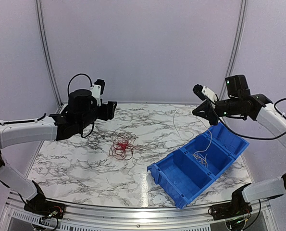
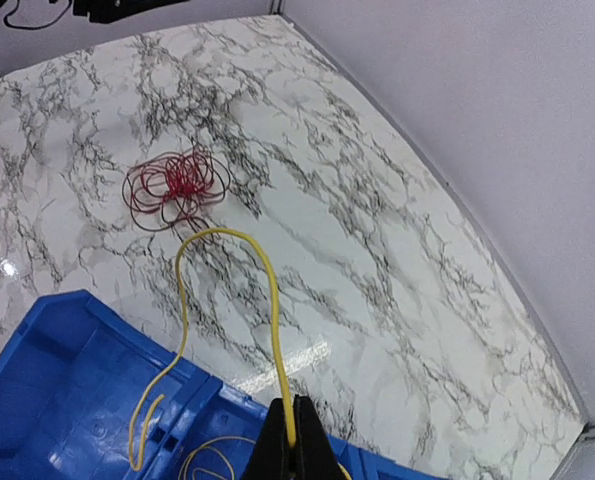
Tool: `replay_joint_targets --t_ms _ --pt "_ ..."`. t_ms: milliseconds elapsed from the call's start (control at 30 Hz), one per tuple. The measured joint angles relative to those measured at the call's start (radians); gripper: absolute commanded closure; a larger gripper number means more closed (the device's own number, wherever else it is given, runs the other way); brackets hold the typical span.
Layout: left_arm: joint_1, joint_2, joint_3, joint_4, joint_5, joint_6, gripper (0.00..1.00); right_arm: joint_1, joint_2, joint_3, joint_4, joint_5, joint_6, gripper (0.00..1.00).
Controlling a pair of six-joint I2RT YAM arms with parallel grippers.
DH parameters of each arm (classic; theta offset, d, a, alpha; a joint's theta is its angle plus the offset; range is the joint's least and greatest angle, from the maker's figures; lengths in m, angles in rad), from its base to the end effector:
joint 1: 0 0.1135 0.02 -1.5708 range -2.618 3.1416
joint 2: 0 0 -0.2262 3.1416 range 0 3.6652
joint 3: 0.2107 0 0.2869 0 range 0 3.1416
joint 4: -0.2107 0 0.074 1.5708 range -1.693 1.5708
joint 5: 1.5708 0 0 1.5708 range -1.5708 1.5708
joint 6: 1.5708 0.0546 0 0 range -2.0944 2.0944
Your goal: Untangle the cables
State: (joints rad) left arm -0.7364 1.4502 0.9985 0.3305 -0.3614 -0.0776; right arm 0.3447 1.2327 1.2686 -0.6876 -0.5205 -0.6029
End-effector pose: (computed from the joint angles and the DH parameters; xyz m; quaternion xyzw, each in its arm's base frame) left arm 0.3060 -0.2514 0.2545 0.1255 0.7354 -0.1346 0.6522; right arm 0.2917 0.1336 0.3233 -0.4967 0.7186 0.1735 0.4547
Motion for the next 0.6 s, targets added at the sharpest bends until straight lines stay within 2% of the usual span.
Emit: replay_joint_targets --t_ms 267,600 --pt "0.000 0.052 -0.003 -0.032 0.001 -0.095 0.25 -0.109 -0.072 -0.197 -0.030 0.050 0.000 1.00" --pt "0.000 0.053 -0.014 -0.038 0.000 -0.103 0.25 -0.133 -0.128 -0.278 -0.060 0.096 -0.027 1.00"
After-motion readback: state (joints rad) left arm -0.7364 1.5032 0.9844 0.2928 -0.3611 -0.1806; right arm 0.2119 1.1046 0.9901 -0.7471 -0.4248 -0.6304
